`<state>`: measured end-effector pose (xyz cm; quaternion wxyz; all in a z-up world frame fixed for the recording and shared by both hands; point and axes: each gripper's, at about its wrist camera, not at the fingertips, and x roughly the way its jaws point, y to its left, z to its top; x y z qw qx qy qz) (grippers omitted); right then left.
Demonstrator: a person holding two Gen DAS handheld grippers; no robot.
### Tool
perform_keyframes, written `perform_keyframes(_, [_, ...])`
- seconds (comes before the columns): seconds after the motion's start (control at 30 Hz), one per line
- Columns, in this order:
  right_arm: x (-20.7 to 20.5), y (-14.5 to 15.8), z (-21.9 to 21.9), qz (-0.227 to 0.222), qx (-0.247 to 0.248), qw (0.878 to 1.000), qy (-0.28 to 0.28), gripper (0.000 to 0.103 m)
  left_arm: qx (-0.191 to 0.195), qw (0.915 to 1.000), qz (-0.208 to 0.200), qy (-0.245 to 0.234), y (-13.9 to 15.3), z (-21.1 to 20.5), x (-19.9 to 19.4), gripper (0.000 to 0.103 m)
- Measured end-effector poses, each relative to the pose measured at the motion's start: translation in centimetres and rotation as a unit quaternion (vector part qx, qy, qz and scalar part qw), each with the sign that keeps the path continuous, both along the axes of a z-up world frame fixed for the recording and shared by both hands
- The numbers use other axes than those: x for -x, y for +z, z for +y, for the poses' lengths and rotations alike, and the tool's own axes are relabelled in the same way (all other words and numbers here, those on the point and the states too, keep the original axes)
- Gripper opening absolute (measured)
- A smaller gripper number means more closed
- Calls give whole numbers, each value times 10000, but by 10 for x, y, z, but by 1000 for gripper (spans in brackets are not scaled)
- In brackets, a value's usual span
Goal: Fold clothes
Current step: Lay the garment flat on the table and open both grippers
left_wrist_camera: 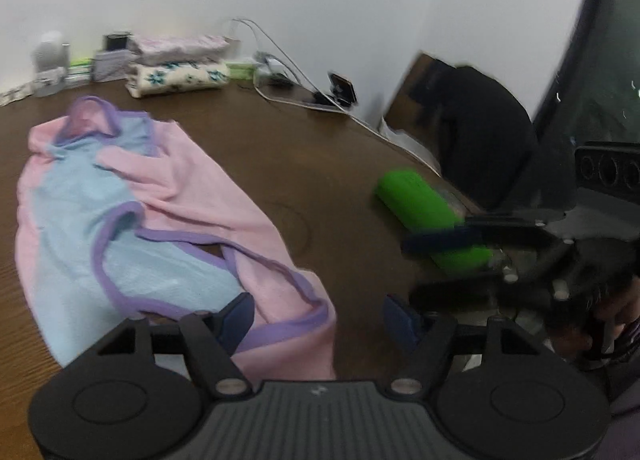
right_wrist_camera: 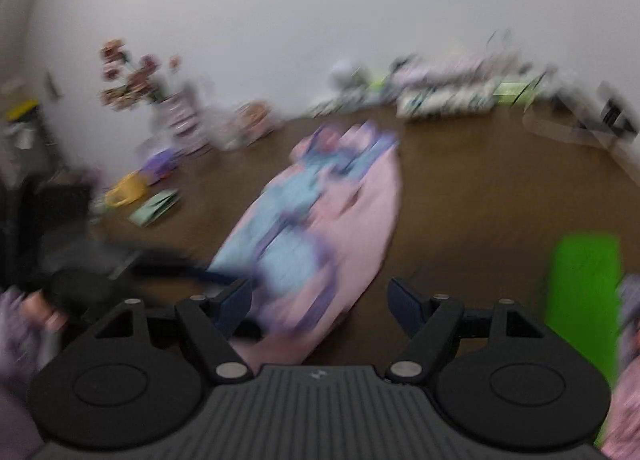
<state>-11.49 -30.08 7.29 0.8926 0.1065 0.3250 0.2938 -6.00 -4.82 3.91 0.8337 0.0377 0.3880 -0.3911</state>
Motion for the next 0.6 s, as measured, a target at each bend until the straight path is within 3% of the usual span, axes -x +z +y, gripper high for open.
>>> perform_keyframes(0.1, [16, -12, -6, 52, 234, 9996, 123, 74, -339, 9994, 104, -16, -9, -12, -3, 62])
perform_keyframes(0.13, [19, -13, -8, 26, 236, 9996, 125, 74, -441, 9989, 139, -14, -12, -16, -3, 59])
perform_keyframes(0.2, [27, -15, -8, -17, 359, 9992, 164, 74, -596, 9980, 198, -13, -17, -25, -6, 43])
perform_keyframes(0.33, [34, -26, 10, -166, 855, 9955, 368, 74, -791, 9966, 189, 93, -15, -34, -4, 38])
perform_keyframes(0.4, [33, -33, 14, -136, 871, 9950, 465, 74, -871, 9959, 205, 160, -13, -36, -3, 18])
perform_keyframes(0.43, [32, -35, 13, -128, 862, 9951, 474, 74, -863, 9958, 258, 185, -13, -35, -4, 9])
perform_keyframes(0.53, [31, -35, 5, -182, 816, 9960, 325, 75, -697, 9967, 250, 327, -5, -25, -4, 5])
perform_keyframes(0.6, [31, -33, 0, -263, 809, 9962, 171, 76, -365, 9980, 213, 466, 8, -13, -5, 4])
